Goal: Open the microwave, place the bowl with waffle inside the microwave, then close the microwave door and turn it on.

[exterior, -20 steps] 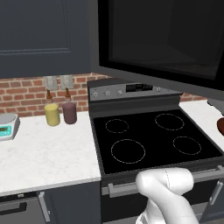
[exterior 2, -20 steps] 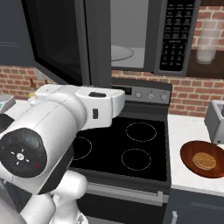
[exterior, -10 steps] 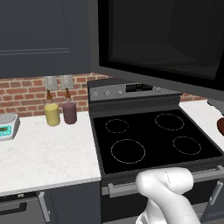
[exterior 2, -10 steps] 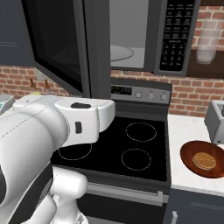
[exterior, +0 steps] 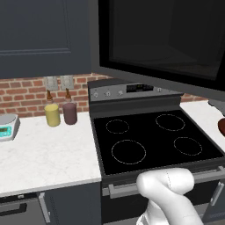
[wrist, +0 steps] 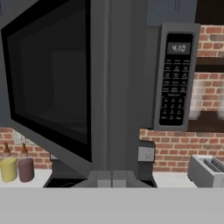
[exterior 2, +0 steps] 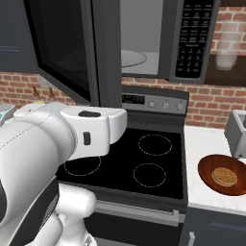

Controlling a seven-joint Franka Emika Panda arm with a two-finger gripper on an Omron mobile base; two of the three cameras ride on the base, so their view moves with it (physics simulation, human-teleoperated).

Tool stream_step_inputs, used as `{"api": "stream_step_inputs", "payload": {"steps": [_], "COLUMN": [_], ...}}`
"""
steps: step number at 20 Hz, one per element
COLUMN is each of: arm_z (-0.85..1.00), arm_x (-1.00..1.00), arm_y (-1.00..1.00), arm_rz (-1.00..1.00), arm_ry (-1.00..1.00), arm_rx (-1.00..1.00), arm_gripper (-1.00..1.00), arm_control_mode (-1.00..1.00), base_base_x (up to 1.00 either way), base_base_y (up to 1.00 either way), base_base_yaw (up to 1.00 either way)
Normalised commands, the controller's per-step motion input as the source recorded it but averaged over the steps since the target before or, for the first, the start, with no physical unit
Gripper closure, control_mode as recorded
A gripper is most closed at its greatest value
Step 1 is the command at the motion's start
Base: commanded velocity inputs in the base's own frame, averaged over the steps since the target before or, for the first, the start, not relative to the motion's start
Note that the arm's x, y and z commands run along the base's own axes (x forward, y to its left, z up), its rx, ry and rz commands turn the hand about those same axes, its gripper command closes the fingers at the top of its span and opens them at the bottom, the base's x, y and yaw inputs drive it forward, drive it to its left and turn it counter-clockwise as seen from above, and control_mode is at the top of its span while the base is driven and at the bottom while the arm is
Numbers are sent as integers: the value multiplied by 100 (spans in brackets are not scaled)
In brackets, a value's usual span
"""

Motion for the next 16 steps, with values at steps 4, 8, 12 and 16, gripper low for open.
{"api": "stream_step_inputs", "payload": {"steps": [4,8,12,16], "arm_z": [0,0,0,0], "arm_x": [0,0,0,0], "arm_y": [0,0,0,0], "arm_rz": [0,0,0,0], "arm_ry": [0,0,0,0], "arm_rx": [0,0,0,0], "arm_gripper": [-100,-100,-100,-100], "arm_control_mode": [-100,-100,-100,-100], "base_base_x": [0,0,0,0], "base_base_y": [0,0,0,0], "base_base_yaw": [0,0,0,0]}}
